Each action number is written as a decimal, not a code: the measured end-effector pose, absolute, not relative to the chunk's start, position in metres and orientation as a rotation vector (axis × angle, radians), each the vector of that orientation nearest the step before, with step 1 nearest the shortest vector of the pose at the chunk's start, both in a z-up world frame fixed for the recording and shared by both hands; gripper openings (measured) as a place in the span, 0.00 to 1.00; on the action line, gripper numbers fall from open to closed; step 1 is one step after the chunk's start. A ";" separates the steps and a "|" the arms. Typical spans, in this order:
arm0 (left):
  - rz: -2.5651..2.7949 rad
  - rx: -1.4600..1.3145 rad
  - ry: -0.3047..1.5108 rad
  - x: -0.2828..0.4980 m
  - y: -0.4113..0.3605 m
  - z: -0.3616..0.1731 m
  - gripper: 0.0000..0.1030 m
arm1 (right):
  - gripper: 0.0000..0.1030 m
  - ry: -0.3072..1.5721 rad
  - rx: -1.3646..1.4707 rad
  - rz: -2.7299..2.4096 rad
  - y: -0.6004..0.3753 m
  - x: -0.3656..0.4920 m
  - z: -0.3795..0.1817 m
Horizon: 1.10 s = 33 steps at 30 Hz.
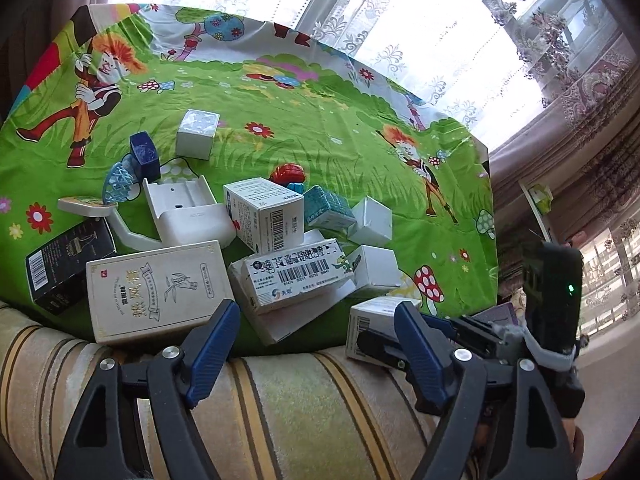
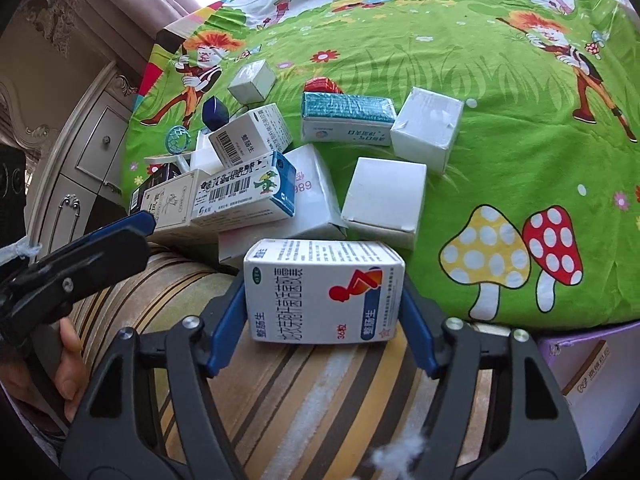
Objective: Organize rigid objects
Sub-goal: 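Grasp the white box with red print using the right gripper, then grasp the barcoded white box with the left gripper while the right holds its box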
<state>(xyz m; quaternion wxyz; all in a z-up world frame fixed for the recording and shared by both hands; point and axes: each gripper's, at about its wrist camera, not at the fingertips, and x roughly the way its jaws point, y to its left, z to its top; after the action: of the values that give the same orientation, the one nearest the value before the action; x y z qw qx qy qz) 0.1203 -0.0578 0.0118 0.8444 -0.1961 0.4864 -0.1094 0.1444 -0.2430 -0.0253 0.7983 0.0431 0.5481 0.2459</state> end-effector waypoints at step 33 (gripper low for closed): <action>-0.015 -0.298 1.071 0.147 -0.108 0.003 0.75 | 0.71 0.892 0.115 0.111 -0.352 0.060 0.022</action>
<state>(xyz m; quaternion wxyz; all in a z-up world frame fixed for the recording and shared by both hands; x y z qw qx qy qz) 0.1471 -0.1077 0.0031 0.8496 -0.1413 0.5081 -0.0070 0.0602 -0.3520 0.0222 0.8991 0.0554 0.4308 0.0538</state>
